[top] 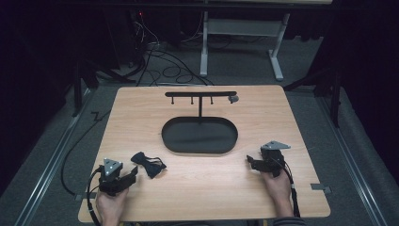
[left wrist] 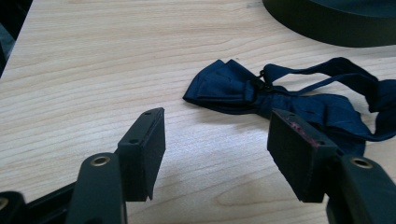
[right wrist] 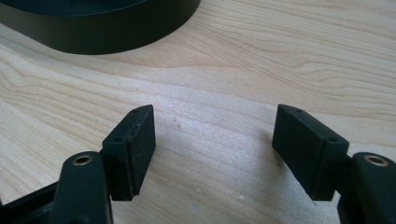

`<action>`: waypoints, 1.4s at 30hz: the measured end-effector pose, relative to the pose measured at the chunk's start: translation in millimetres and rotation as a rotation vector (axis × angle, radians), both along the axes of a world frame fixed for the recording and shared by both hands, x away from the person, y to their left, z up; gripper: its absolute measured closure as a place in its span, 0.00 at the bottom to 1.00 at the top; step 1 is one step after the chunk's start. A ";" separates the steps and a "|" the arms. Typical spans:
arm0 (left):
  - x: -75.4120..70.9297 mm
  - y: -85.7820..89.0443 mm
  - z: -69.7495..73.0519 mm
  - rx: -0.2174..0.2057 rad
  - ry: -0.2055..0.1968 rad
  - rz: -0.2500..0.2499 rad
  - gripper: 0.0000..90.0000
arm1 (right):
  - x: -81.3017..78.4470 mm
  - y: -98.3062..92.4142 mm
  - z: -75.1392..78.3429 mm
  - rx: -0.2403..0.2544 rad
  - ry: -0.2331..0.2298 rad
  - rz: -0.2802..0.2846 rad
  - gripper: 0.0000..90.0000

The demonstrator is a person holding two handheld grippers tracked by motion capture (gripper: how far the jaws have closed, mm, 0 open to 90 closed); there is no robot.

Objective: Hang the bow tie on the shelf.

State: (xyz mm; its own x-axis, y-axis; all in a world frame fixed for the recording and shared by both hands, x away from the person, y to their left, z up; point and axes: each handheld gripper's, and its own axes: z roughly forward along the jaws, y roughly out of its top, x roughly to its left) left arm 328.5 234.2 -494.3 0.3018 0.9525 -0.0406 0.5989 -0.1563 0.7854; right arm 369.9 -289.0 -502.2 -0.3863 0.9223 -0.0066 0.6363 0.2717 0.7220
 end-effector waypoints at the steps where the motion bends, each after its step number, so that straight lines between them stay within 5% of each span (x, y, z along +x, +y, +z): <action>1: -0.3 -1.0 0.5 0.001 -0.001 -0.003 0.42 | 0.0 0.1 0.0 0.000 0.001 -0.001 0.35; 13: 2.5 -18.5 8.5 0.020 -0.016 -0.064 0.41 | 0.0 0.0 0.0 0.002 0.001 -0.001 0.35; 42: 37.2 -59.8 13.9 0.099 0.005 -0.197 0.41 | 0.1 -0.5 0.1 0.004 0.002 0.002 0.35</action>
